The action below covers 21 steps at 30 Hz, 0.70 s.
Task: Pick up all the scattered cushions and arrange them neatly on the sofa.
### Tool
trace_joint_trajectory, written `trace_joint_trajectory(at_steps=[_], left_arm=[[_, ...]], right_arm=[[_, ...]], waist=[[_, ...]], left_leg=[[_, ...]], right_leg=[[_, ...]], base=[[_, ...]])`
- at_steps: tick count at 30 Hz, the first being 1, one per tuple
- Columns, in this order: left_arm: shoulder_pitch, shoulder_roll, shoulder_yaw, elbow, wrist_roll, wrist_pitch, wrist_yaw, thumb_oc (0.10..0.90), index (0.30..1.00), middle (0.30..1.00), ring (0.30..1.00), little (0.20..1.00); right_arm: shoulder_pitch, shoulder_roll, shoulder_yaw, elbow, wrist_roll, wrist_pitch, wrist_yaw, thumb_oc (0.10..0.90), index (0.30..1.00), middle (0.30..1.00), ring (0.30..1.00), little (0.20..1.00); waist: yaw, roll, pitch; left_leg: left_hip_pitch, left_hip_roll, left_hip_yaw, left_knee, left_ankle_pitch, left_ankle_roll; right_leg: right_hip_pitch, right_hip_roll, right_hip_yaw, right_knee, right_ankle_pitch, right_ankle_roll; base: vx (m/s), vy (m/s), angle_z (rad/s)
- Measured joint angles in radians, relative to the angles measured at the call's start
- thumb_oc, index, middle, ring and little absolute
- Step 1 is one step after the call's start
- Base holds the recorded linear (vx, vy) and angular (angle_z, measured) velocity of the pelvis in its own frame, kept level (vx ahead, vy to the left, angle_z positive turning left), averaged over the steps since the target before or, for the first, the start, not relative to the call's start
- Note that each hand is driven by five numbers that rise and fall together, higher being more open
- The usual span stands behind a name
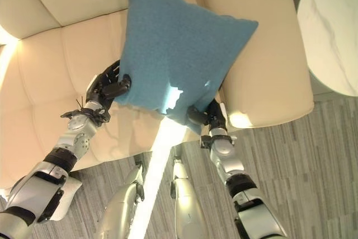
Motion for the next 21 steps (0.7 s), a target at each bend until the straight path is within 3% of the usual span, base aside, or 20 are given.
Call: trace_joint_trajectory(at_steps=[5,9,18,21], left_arm=[[0.088,-0.007,0.091,0.003,-0.012,0.033,0.000,0.400,0.300,0.300,0.300,0.300],[0.166,-0.026,0.100,-0.012,-0.039,0.044,0.003,0.400,0.300,0.300,0.300,0.300],[0.519,-0.101,0.170,-0.247,-0.038,0.045,0.046,0.400,0.300,0.300,0.300,0.300],[0.620,-0.116,0.169,-0.324,-0.037,0.051,0.051,0.400,0.300,0.300,0.300,0.300]], right_arm=[[0.031,-0.025,-0.044,-0.066,-0.010,-0.003,0.001,0.400,0.300,0.300,0.300,0.300],[0.073,-0.015,-0.065,-0.117,-0.022,-0.002,0.004,0.400,0.300,0.300,0.300,0.300],[0.394,0.033,-0.119,-0.328,-0.032,-0.003,0.073,0.400,0.300,0.300,0.300,0.300],[0.499,0.020,-0.145,-0.398,-0.047,0.002,0.112,0.400,0.300,0.300,0.300,0.300]], waist=[[0.007,0.000,0.000],[0.020,0.001,0.000],[0.034,0.009,-0.005],[0.058,0.024,-0.011]], left_leg=[[0.039,0.003,-0.001,-0.005,0.000,0.000],[0.081,0.003,-0.001,-0.015,0.000,0.000],[0.214,0.000,-0.028,-0.052,0.000,-0.003],[0.256,-0.001,-0.048,-0.070,-0.003,-0.007]], right_leg=[[0.037,0.004,0.002,-0.006,-0.002,0.002],[0.084,0.004,0.000,-0.023,-0.002,0.002],[0.240,0.005,-0.029,-0.074,-0.014,0.010],[0.282,0.007,-0.038,-0.073,-0.025,0.019]], base=[[0.00,-0.031,-0.01],[0.02,-0.028,0.01],[0.04,-0.055,0.10],[0.06,-0.136,0.13]])
